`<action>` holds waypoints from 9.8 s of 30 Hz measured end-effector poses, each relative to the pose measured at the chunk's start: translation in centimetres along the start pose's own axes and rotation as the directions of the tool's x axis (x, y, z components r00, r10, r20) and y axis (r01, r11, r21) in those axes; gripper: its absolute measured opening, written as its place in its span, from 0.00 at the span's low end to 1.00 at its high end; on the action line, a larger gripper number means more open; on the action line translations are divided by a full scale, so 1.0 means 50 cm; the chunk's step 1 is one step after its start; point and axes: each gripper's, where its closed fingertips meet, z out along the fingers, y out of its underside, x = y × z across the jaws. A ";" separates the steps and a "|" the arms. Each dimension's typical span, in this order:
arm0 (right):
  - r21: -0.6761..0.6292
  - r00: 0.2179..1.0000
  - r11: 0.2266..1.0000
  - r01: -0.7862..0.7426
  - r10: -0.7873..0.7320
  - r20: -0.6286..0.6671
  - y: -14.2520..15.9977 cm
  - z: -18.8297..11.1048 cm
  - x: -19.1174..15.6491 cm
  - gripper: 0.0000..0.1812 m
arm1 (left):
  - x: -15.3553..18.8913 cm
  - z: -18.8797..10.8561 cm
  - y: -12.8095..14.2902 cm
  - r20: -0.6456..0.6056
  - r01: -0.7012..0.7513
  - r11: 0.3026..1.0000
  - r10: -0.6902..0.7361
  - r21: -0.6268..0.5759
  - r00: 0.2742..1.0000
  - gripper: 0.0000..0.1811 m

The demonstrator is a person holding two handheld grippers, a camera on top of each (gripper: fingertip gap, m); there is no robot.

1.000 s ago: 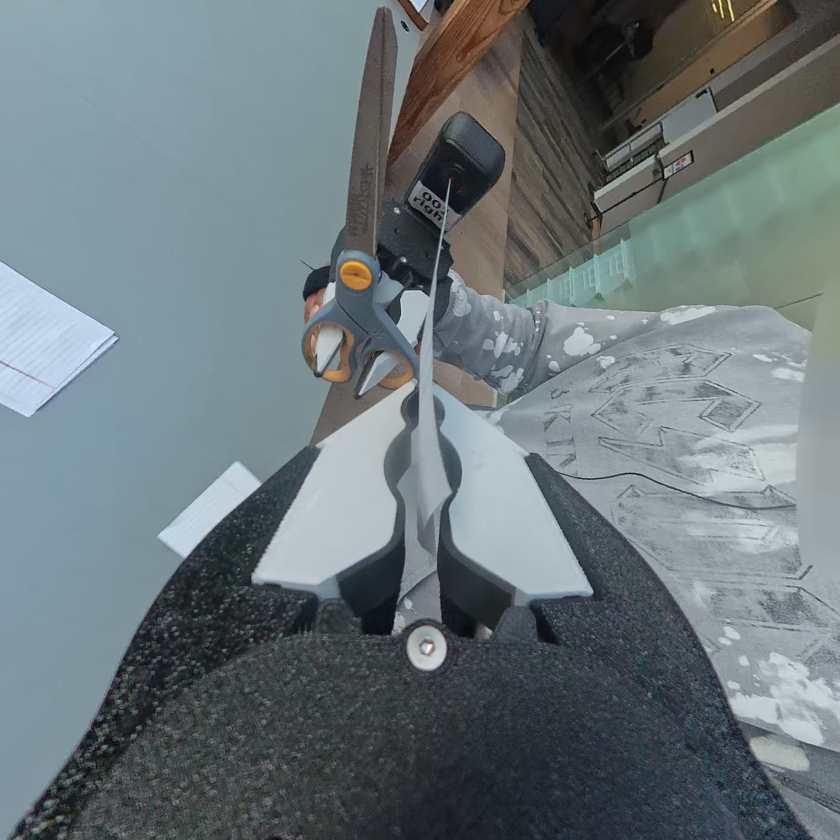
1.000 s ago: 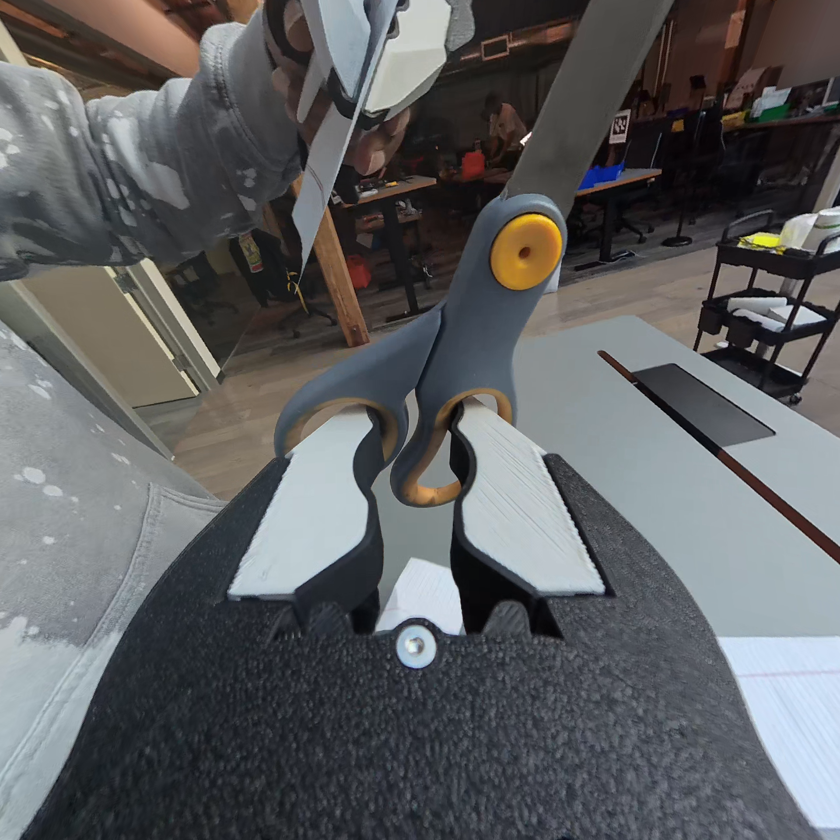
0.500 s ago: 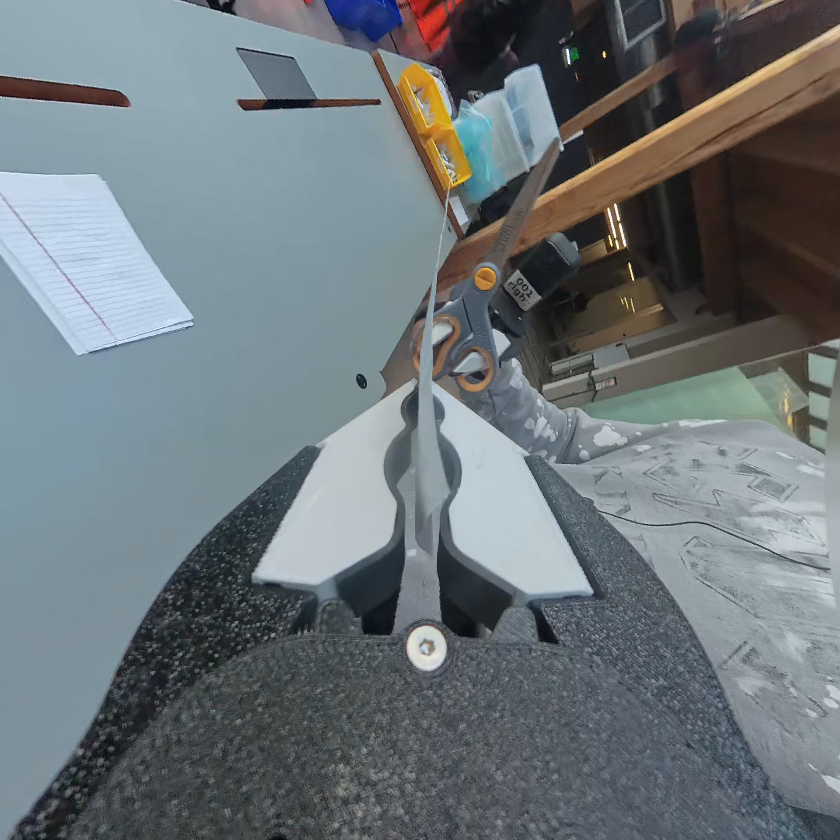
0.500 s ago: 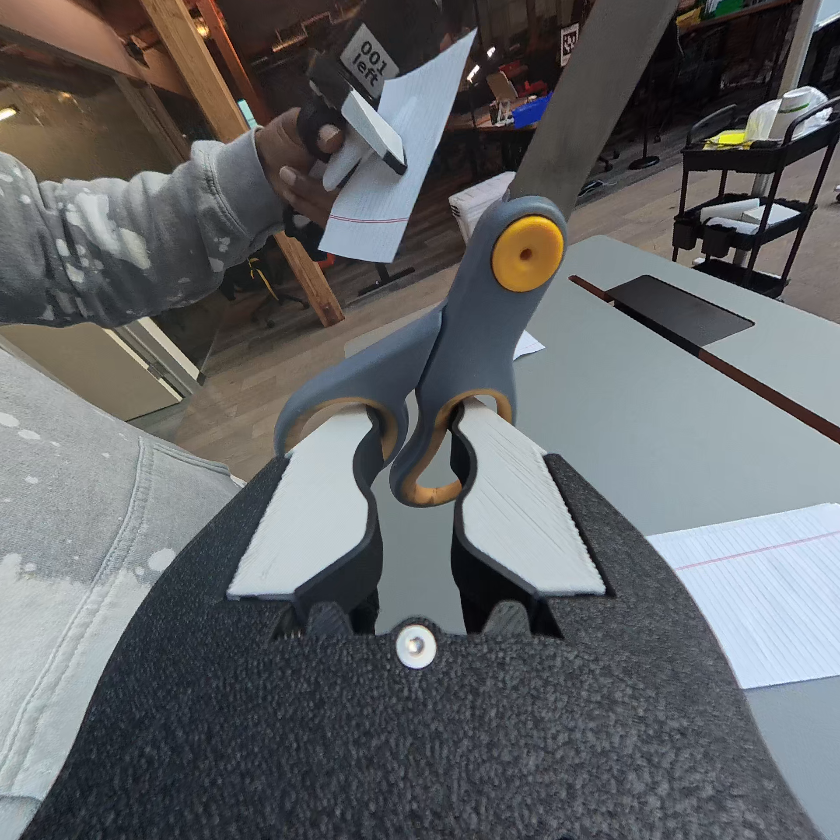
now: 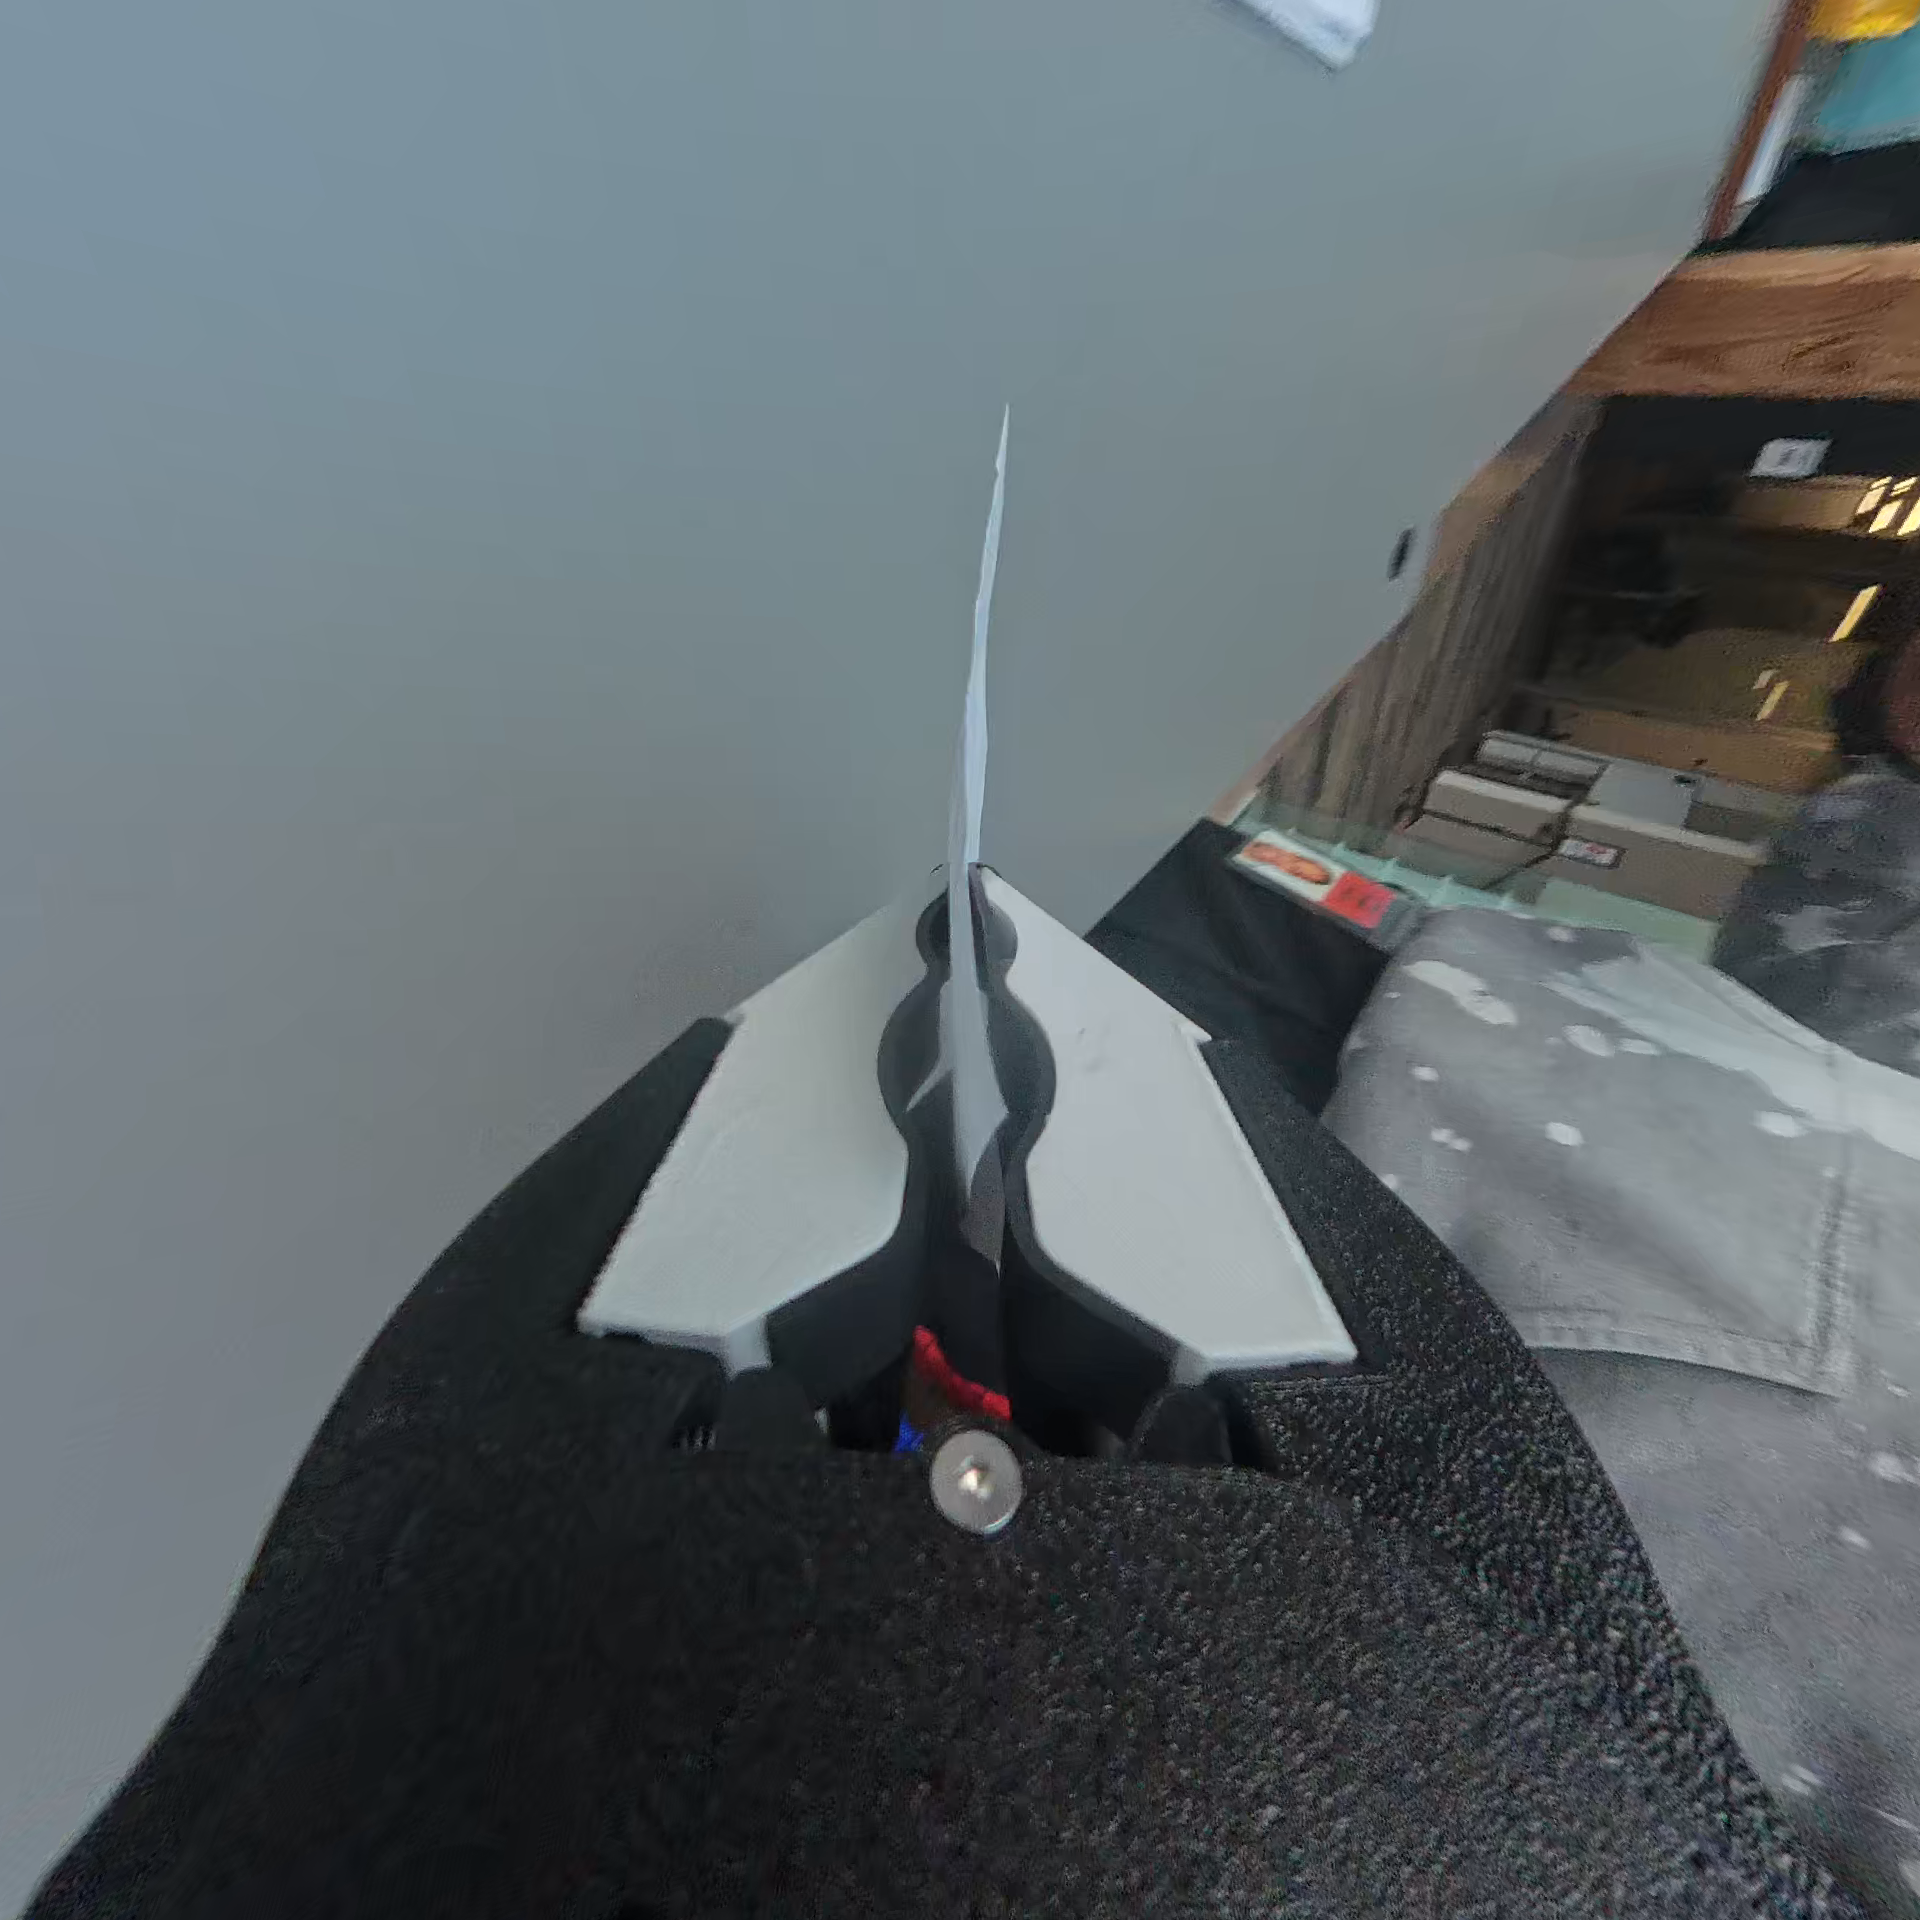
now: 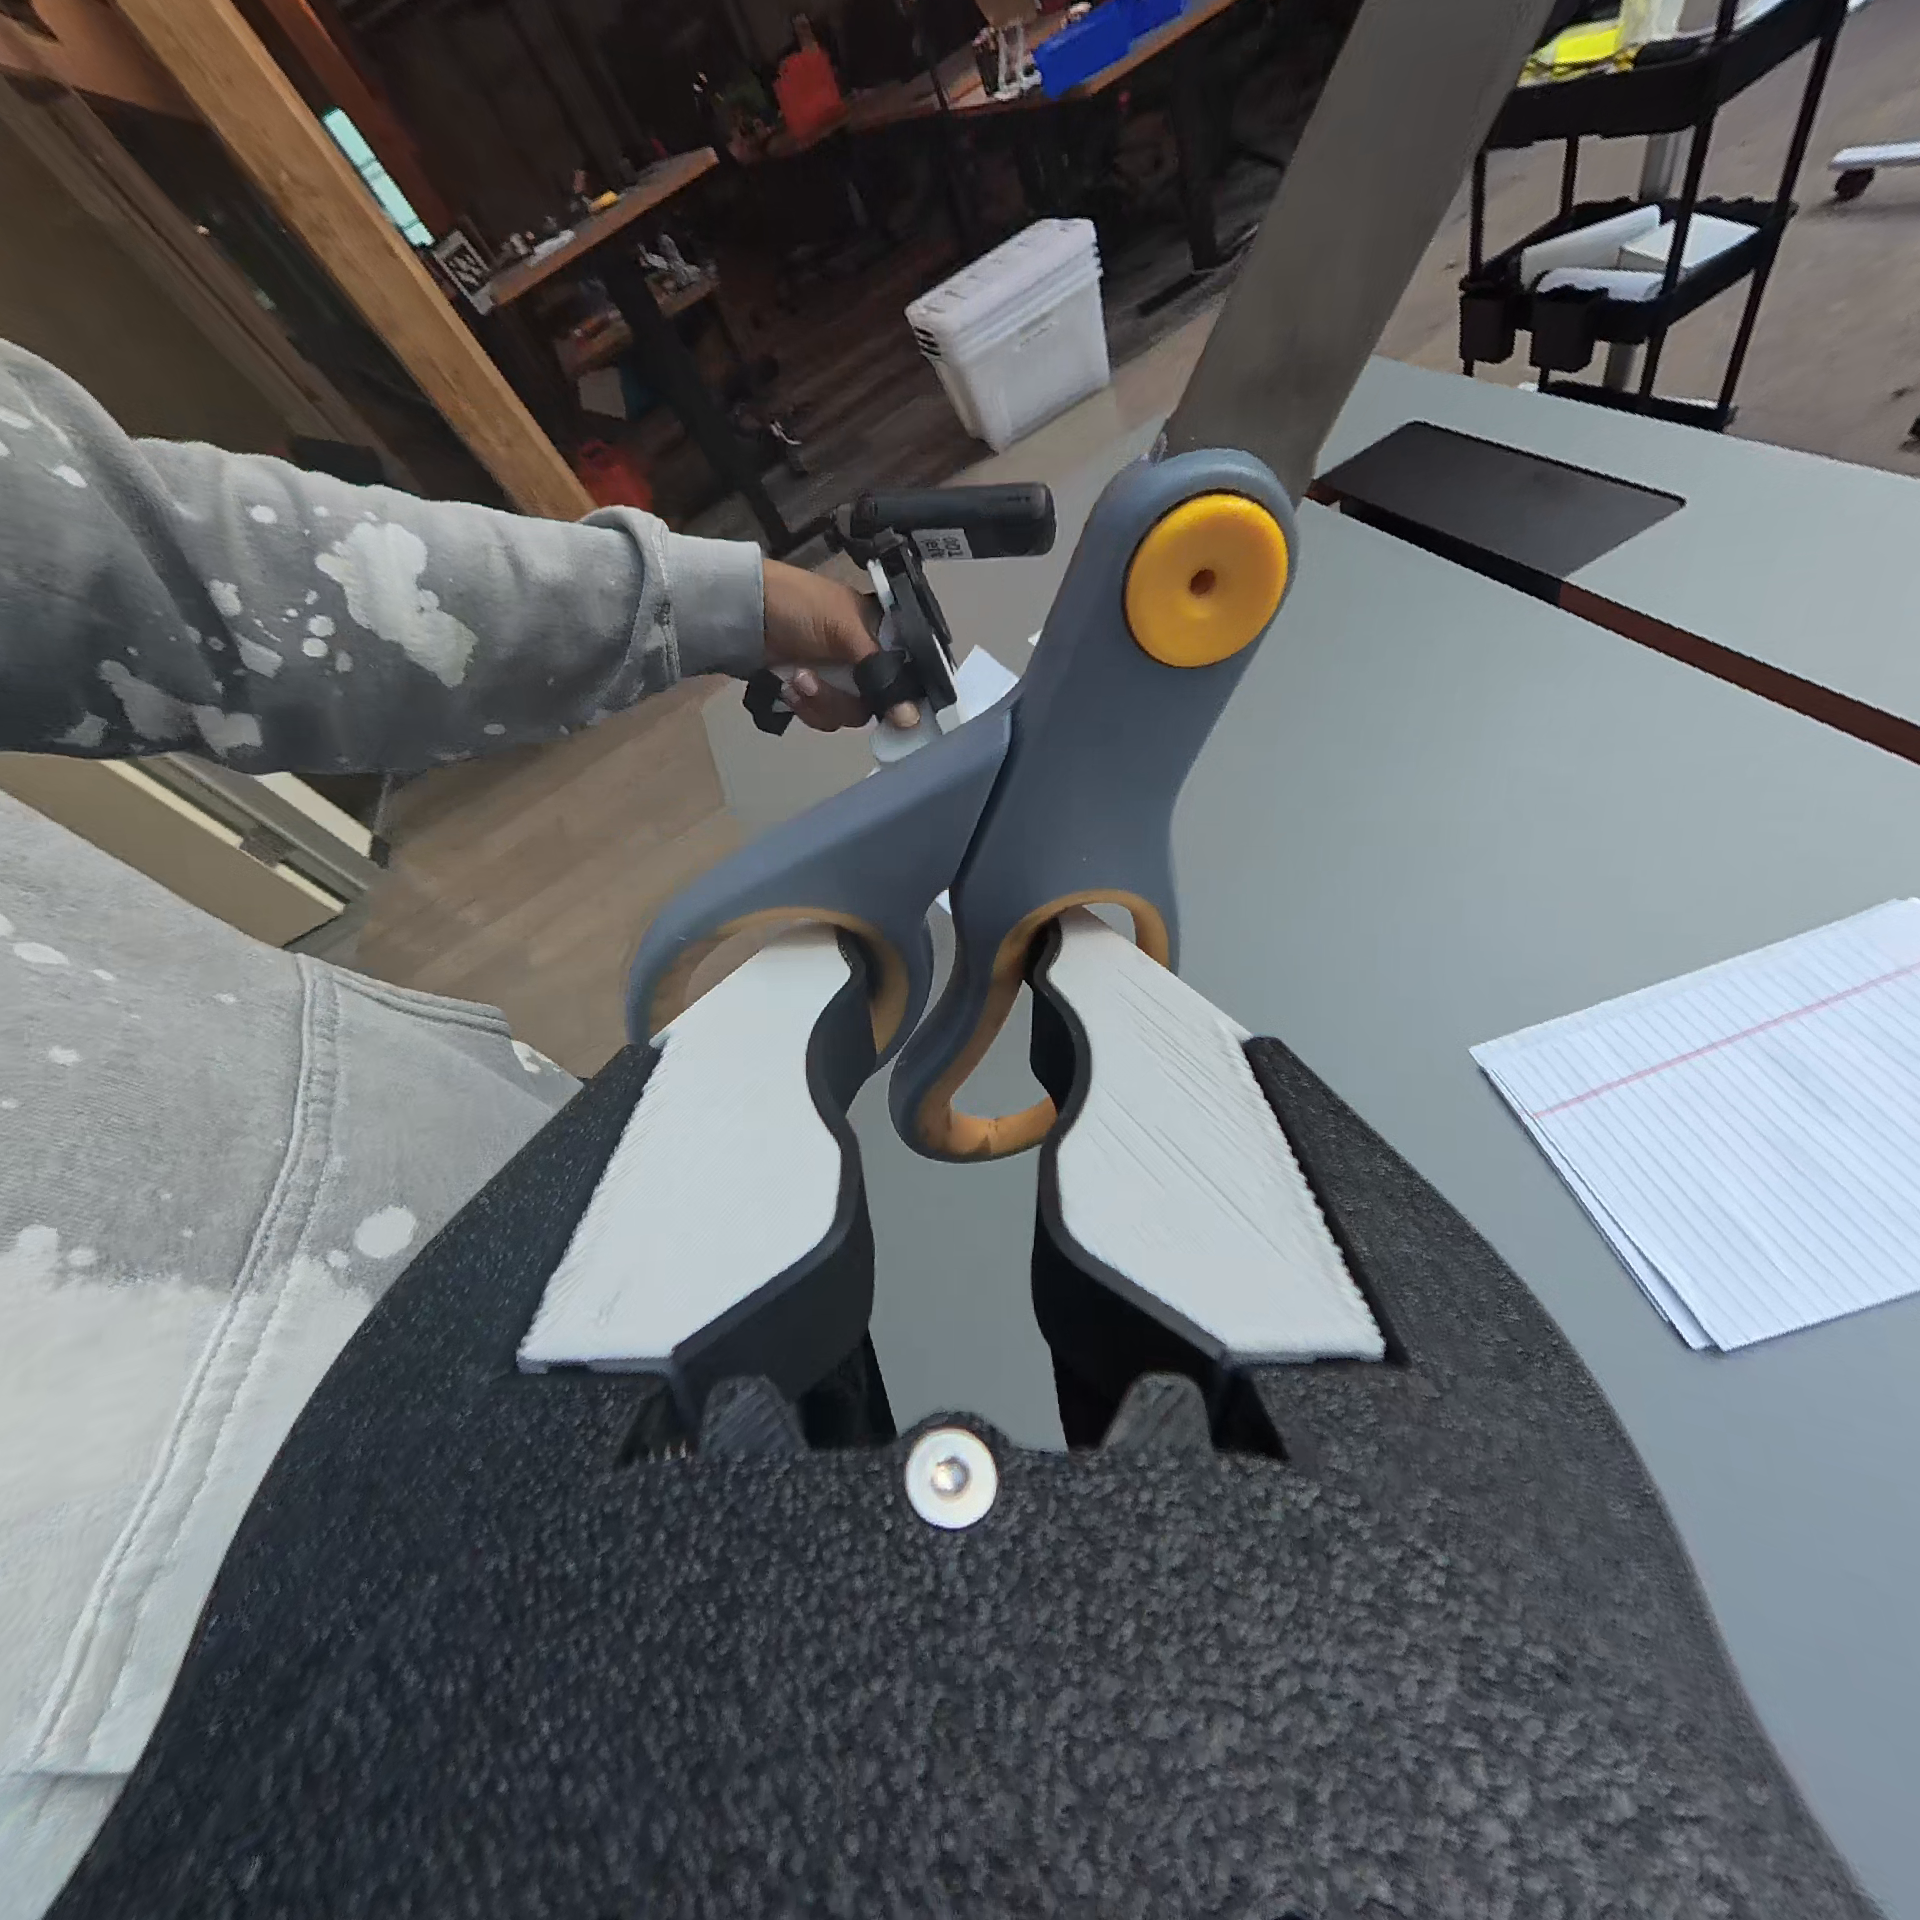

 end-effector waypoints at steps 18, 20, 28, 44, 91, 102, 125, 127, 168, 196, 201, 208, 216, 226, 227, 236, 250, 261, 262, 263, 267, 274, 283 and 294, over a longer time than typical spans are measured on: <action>0.001 0.963 0.983 -0.186 0.182 -0.199 -0.008 0.166 -0.015 0.13 | -0.309 -0.231 -0.088 0.364 -0.230 0.973 0.208 0.017 0.908 0.36; 0.008 0.962 0.982 -0.190 0.188 -0.200 -0.013 0.172 -0.016 0.13 | -0.342 -0.294 -0.130 0.449 -0.288 0.954 0.220 0.088 0.866 0.37; 0.071 0.956 0.985 -0.160 0.172 -0.237 -0.048 0.188 -0.024 0.13 | -0.474 -0.380 -0.251 0.581 -0.287 0.947 0.155 0.143 0.799 0.37; 0.087 0.930 0.971 -0.221 0.237 -0.279 -0.018 0.191 -0.013 0.13 | -0.526 -0.347 -0.288 0.783 -0.482 0.865 0.204 0.137 0.588 0.00; 0.112 0.935 0.954 -0.278 0.296 -0.196 0.001 0.196 0.017 0.13 | -0.415 -0.392 -0.134 0.467 0.063 0.959 -0.192 0.277 0.863 0.14; 0.127 0.954 0.954 -0.273 0.285 -0.088 0.020 0.190 0.025 0.13 | -0.406 -0.249 -0.021 0.412 0.375 0.834 -0.532 0.405 0.740 0.29; 0.106 0.949 0.950 -0.293 0.302 -0.086 0.031 0.152 0.039 0.13 | -0.405 -0.254 -0.120 0.754 -0.465 0.869 0.419 -0.170 0.506 0.32; 0.087 0.950 0.954 -0.288 0.296 -0.095 0.032 0.159 0.033 0.13 | -0.420 -0.243 -0.108 0.687 -0.474 0.831 0.527 -0.292 0.501 0.39; 0.077 0.930 0.953 -0.293 0.302 -0.209 0.164 -0.267 0.130 0.13 | 0.211 0.470 -0.559 0.391 -0.877 0.411 0.871 -0.249 0.297 0.46; 0.165 0.930 0.940 -0.300 0.327 -0.170 0.192 -0.330 0.197 0.12 | 0.186 0.485 -0.537 0.395 -0.815 0.435 0.874 -0.382 0.282 0.03; 0.166 0.938 0.946 -0.280 0.306 -0.161 0.184 -0.329 0.197 0.12 | 0.229 0.427 -0.500 0.418 -0.804 0.526 0.820 -0.278 0.392 0.03; 0.161 0.958 0.951 -0.264 0.278 -0.074 0.176 -0.290 0.174 0.12 | 0.190 0.355 -0.307 0.495 -0.571 0.819 0.521 -0.059 0.695 0.04; 0.079 0.975 0.972 -0.220 0.217 0.036 0.174 -0.232 0.125 0.12 | 0.078 0.358 -0.111 0.565 -0.253 0.951 0.114 0.175 0.817 0.06; 0.033 0.979 0.982 -0.189 0.185 0.088 0.162 -0.206 0.105 0.12 | 0.094 0.306 -0.099 0.535 -0.313 0.900 0.111 0.304 0.838 0.26; 0.030 0.979 0.982 -0.188 0.185 0.088 0.162 -0.206 0.105 0.12 | 0.092 0.297 -0.111 0.527 -0.330 0.895 0.133 0.299 0.839 0.26; 0.041 0.979 0.978 -0.203 0.201 0.038 0.164 -0.221 0.115 0.12 | 0.090 0.394 -0.160 0.540 -0.525 0.848 0.409 0.072 0.735 0.36; 0.068 0.976 0.974 -0.218 0.215 0.042 0.155 -0.241 0.133 0.12 | 0.067 0.389 -0.170 0.727 -0.546 0.821 0.272 0.166 0.630 0.12; 0.067 0.979 0.977 -0.203 0.200 0.042 0.165 -0.248 0.112 0.12 | 0.078 0.352 -0.160 0.446 -0.247 0.873 0.039 0.420 0.894 0.00; 0.068 0.978 0.976 -0.206 0.203 0.044 0.167 -0.248 0.111 0.12 | 0.091 0.346 -0.160 0.403 -0.222 0.866 0.026 0.449 0.915 0.00; 0.069 0.978 0.976 -0.208 0.205 0.047 0.168 -0.247 0.109 0.12 | 0.104 0.338 -0.163 0.361 -0.199 0.854 0.014 0.480 0.932 0.00; 0.067 0.978 0.977 -0.203 0.199 0.059 0.170 -0.241 0.099 0.12 | 0.180 0.300 -0.175 0.200 -0.151 0.807 0.041 0.572 0.979 0.00; 0.082 0.984 0.984 -0.161 0.153 0.094 0.149 -0.225 0.079 0.12 | 0.348 0.191 -0.209 0.111 -0.259 0.727 0.246 0.636 0.963 0.00; 0.142 0.987 0.989 -0.035 0.013 0.157 0.077 -0.188 0.034 0.12 | 0.605 -0.011 -0.221 0.252 -0.617 0.558 0.594 0.554 0.764 0.00; 0.263 0.920 0.963 0.058 -0.154 0.361 -0.035 -0.139 -0.082 0.13 | 0.963 -0.239 -0.169 0.369 -0.896 0.231 0.851 0.378 0.374 0.00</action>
